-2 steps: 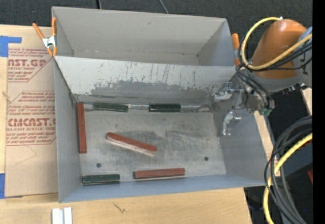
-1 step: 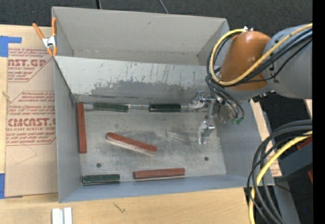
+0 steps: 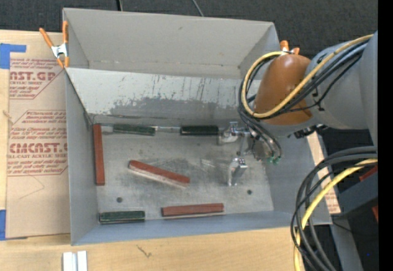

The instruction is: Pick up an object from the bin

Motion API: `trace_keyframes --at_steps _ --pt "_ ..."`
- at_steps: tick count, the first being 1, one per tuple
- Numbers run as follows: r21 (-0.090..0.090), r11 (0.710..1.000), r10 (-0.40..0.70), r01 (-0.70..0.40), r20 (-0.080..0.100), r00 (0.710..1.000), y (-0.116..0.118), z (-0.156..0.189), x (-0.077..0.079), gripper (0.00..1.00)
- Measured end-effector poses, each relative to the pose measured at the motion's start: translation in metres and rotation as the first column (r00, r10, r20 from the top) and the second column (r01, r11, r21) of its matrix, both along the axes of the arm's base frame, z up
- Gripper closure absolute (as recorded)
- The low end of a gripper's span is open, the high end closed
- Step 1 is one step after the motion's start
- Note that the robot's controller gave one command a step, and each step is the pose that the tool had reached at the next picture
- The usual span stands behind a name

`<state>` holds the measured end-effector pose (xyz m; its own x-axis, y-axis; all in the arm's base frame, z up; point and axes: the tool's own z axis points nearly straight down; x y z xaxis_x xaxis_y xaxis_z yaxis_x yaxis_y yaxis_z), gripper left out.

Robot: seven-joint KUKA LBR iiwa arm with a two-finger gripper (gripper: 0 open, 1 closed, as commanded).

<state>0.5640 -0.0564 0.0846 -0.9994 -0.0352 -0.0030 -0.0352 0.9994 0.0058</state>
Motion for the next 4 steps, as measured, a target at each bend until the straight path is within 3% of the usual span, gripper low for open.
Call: trace_keyframes --at_steps 1,2,3,4 --pt "-0.008 1.0 0.024 -0.024 -0.002 1.0 0.018 -0.006 0.008 0.0" --pt "-0.005 1.0 0.027 -0.027 -0.003 1.0 0.06 0.016 -0.054 0.0" --pt "-0.005 0.999 0.034 -0.034 -0.012 0.999 0.077 0.014 -0.066 0.0" --pt "-0.004 1.0 0.0 0.0 0.02 1.0 0.111 -0.008 -0.052 1.0"
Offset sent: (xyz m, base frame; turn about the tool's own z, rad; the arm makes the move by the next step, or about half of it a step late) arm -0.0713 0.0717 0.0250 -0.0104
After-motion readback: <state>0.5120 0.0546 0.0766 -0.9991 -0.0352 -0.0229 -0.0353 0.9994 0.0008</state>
